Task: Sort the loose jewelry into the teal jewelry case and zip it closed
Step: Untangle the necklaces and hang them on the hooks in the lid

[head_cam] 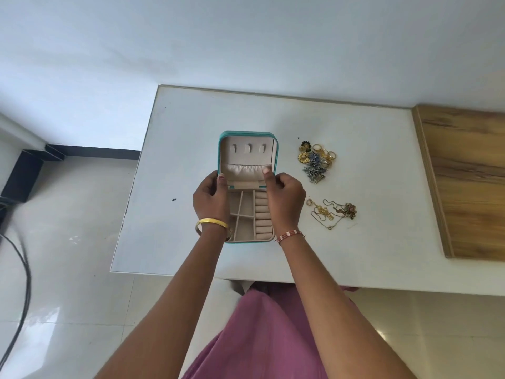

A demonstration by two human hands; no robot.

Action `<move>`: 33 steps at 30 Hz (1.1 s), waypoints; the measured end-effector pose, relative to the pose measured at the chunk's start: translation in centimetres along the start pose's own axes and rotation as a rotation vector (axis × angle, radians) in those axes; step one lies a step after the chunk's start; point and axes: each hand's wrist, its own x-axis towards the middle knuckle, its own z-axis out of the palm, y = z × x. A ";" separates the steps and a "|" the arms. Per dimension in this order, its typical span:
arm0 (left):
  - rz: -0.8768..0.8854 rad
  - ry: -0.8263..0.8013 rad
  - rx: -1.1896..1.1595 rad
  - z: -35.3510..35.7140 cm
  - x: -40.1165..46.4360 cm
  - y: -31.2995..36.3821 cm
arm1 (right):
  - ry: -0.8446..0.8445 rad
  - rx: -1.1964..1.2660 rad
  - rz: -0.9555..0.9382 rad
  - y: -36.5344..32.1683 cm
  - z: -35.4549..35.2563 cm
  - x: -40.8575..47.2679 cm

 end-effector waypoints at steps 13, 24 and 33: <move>0.064 0.001 0.063 1.0 2.5 0.8 | -0.026 -0.013 -0.093 0.3 1.4 2.3; 0.068 -0.087 0.068 -1.7 0.7 1.1 | -0.045 0.018 -0.066 0.4 -0.2 0.6; 0.249 0.078 0.086 -0.7 -5.6 1.9 | 0.041 0.049 -0.072 0.1 -4.7 -1.8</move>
